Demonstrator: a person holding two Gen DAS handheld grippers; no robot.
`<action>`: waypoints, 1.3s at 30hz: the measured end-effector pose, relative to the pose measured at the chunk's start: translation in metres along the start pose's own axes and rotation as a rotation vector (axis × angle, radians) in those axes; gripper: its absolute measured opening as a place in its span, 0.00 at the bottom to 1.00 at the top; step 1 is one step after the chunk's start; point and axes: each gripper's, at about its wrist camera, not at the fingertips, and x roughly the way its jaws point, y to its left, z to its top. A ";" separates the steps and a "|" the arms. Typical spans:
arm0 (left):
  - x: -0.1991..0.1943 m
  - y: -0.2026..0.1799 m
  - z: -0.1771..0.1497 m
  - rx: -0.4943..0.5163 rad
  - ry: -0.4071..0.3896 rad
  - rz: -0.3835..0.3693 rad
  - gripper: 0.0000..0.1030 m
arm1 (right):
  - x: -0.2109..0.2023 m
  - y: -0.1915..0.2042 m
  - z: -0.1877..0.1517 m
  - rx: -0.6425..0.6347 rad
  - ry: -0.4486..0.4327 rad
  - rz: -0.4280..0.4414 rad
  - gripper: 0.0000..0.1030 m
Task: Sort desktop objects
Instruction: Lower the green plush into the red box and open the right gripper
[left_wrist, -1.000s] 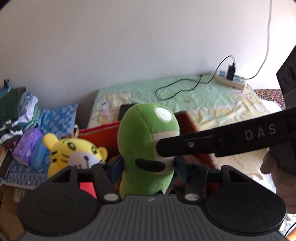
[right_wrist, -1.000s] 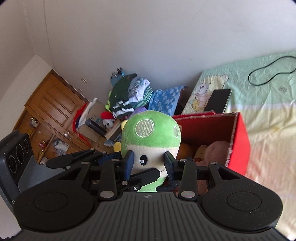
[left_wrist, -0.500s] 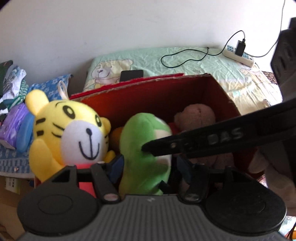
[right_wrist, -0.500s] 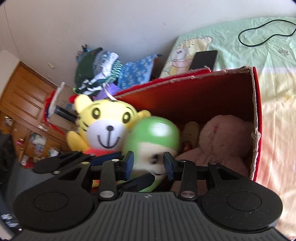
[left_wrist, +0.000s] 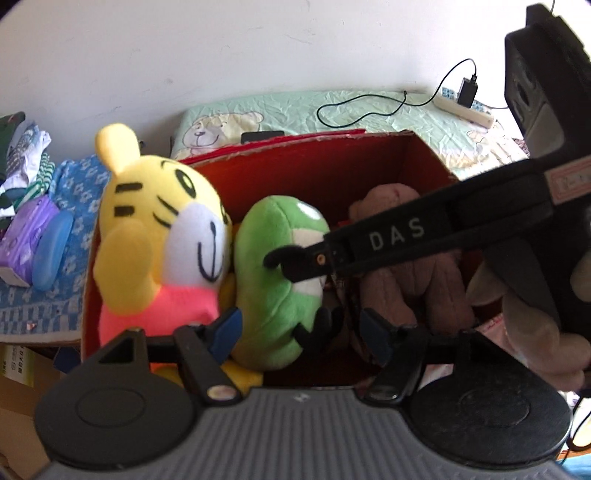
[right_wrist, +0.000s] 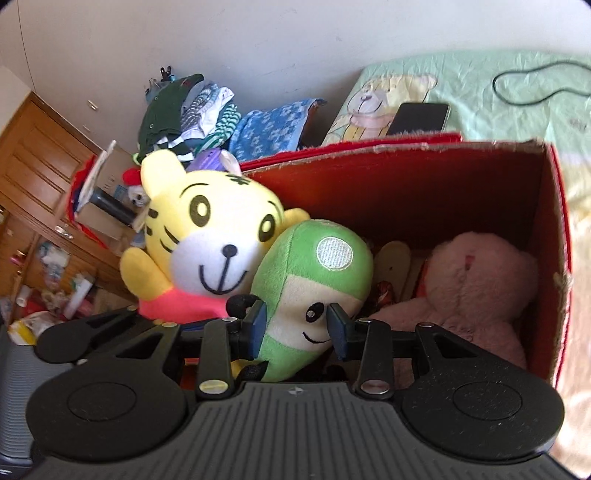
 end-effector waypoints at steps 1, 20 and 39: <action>-0.003 0.000 -0.002 -0.002 -0.004 -0.007 0.71 | -0.001 -0.001 0.000 0.008 -0.003 0.003 0.39; -0.019 -0.008 -0.012 -0.046 -0.053 -0.058 0.76 | 0.007 -0.011 0.001 0.144 -0.042 0.012 0.39; -0.014 -0.006 -0.004 -0.117 -0.033 0.011 0.83 | -0.053 -0.015 -0.024 0.134 -0.203 -0.042 0.40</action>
